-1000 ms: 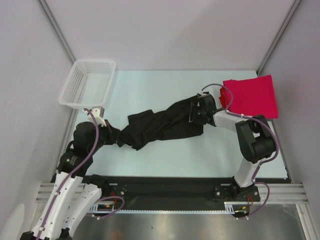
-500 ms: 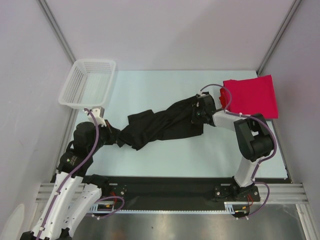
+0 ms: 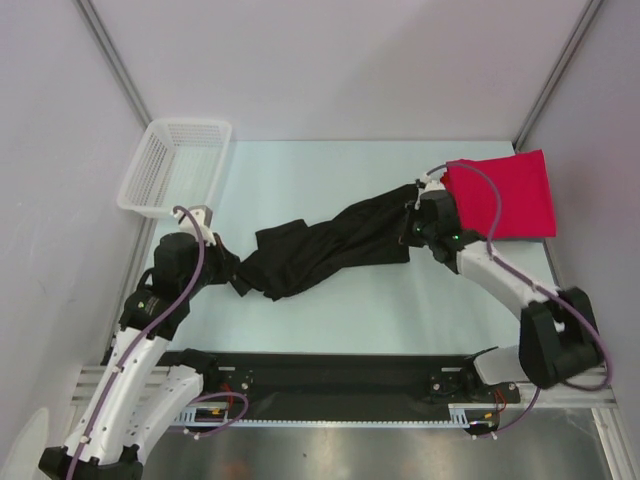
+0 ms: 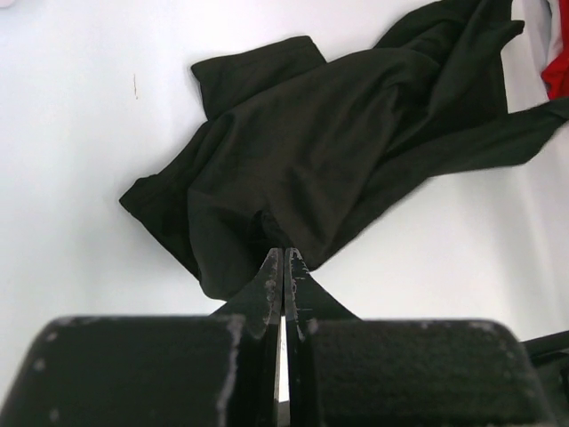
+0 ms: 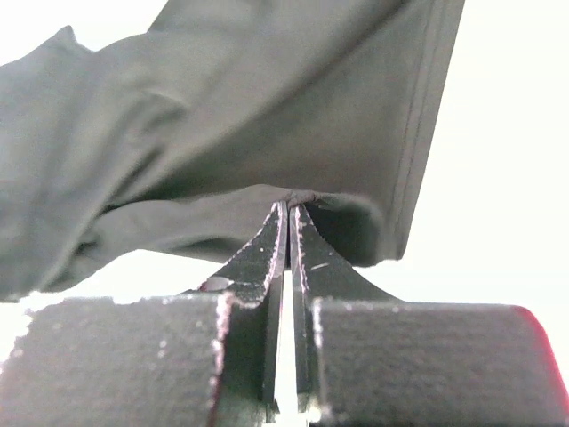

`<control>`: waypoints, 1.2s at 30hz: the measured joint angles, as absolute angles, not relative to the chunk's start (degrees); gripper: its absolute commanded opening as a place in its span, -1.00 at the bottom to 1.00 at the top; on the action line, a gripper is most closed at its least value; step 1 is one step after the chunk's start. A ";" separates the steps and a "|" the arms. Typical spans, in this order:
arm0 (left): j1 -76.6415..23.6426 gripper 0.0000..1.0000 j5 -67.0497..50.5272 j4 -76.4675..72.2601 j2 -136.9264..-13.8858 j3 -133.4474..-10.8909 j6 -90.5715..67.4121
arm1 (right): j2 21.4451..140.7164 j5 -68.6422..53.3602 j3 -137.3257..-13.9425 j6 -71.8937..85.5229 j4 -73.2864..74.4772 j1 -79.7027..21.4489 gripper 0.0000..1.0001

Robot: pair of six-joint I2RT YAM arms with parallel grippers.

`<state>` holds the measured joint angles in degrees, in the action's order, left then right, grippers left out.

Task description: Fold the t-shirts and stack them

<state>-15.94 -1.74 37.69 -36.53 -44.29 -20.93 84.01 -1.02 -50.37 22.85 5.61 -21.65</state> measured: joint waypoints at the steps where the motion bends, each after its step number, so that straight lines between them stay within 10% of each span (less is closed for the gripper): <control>1: -15.94 -0.99 -1.56 37.98 -37.28 -45.10 -20.97 | 80.68 -0.60 -49.98 22.87 6.94 -21.54 -1.00; 10: -15.94 -0.99 4.10 41.54 -42.15 -61.67 -22.33 | 52.97 1.21 -55.09 24.97 21.69 -20.01 -1.00; 28: -15.94 -0.99 8.51 45.89 -40.01 -118.30 -22.20 | 37.91 -2.11 -93.32 32.73 44.84 -20.03 -1.00; 36: -15.94 -0.99 7.70 35.18 -39.53 -107.11 -23.97 | 36.42 -1.58 -88.64 36.27 46.09 -20.03 -1.00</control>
